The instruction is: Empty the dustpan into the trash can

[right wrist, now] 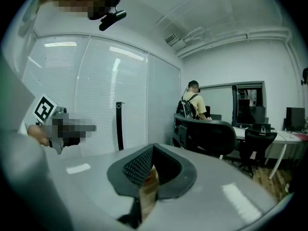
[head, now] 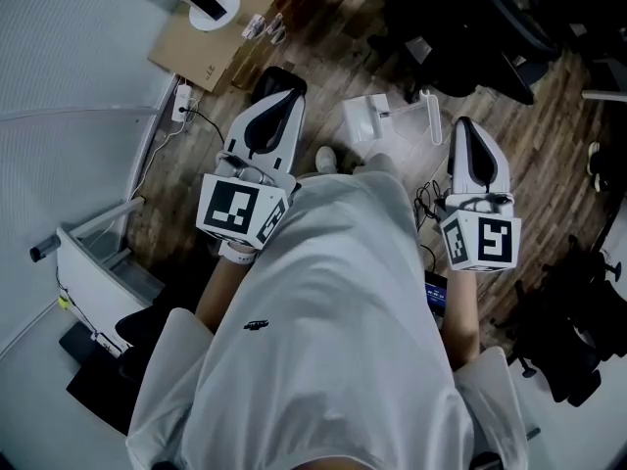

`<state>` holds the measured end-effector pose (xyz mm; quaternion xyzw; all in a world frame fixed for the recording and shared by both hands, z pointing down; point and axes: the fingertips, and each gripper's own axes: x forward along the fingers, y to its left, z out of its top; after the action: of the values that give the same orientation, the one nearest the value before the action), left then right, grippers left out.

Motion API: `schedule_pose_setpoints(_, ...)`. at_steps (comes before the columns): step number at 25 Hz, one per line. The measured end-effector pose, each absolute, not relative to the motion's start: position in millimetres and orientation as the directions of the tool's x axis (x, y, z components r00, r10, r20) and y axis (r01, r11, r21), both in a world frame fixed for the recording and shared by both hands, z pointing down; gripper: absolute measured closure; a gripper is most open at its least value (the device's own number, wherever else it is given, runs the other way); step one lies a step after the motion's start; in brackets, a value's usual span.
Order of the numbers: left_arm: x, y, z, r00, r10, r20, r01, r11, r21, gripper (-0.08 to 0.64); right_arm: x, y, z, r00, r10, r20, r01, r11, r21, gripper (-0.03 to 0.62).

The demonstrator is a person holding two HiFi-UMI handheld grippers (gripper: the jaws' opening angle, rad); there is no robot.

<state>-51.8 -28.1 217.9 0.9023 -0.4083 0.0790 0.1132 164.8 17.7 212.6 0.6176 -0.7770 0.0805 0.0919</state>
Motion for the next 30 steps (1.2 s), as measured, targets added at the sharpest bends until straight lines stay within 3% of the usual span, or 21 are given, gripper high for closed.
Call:
schedule_pose_setpoints(17, -44.9, -29.9, 217.3, 0.672, -0.697, 0.251, -0.737, -0.661, 0.140, 0.554, 129.5, 7.7, 225.7, -0.334, -0.902, 0.272, -0.943, 0.322, -0.088, 0.580)
schedule_pose_setpoints(30, -42.5, -25.7, 225.1, 0.673, -0.691, 0.265, -0.737, -0.657, 0.158, 0.554, 134.4, 10.8, 225.5, -0.306, -0.916, 0.259, -0.952, 0.290, -0.099, 0.581)
